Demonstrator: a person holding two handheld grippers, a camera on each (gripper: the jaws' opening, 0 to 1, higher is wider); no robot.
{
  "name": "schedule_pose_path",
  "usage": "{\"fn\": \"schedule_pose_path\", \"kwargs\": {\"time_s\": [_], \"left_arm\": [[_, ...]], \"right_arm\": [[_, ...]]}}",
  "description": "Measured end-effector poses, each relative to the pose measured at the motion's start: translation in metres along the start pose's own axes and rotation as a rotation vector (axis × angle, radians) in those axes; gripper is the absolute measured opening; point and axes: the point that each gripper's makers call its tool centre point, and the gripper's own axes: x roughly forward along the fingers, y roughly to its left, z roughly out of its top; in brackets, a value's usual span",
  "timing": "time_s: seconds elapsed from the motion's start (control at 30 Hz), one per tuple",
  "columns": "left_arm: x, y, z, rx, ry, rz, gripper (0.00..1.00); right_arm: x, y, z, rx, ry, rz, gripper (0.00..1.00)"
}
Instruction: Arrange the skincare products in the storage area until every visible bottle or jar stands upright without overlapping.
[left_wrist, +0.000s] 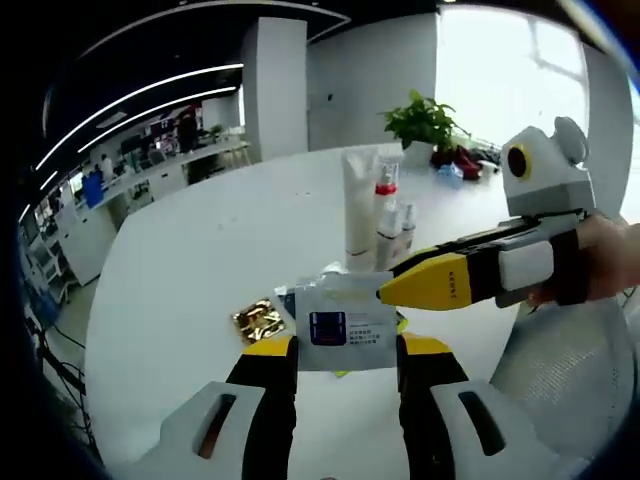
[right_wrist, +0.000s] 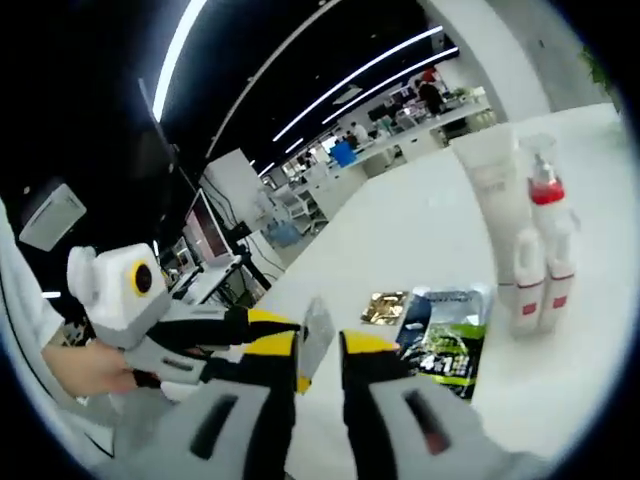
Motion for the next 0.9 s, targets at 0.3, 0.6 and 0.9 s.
{"fn": "schedule_pose_path", "kwargs": {"time_s": [0.3,0.6,0.9], "left_arm": [[0.003,0.0,-0.004,-0.011,0.005,-0.016,0.36],[0.006,-0.001,-0.008,-0.056,0.01,-0.065,0.38],[0.005,0.008,-0.02,-0.331,-0.022,-0.222,0.43]], "right_arm": [[0.003,-0.003,-0.004,0.05,0.006,-0.012,0.01],[0.003,-0.007,-0.005,0.069,0.01,-0.02,0.01],[0.003,-0.015,-0.007,0.092,0.02,-0.015,0.01]]}}
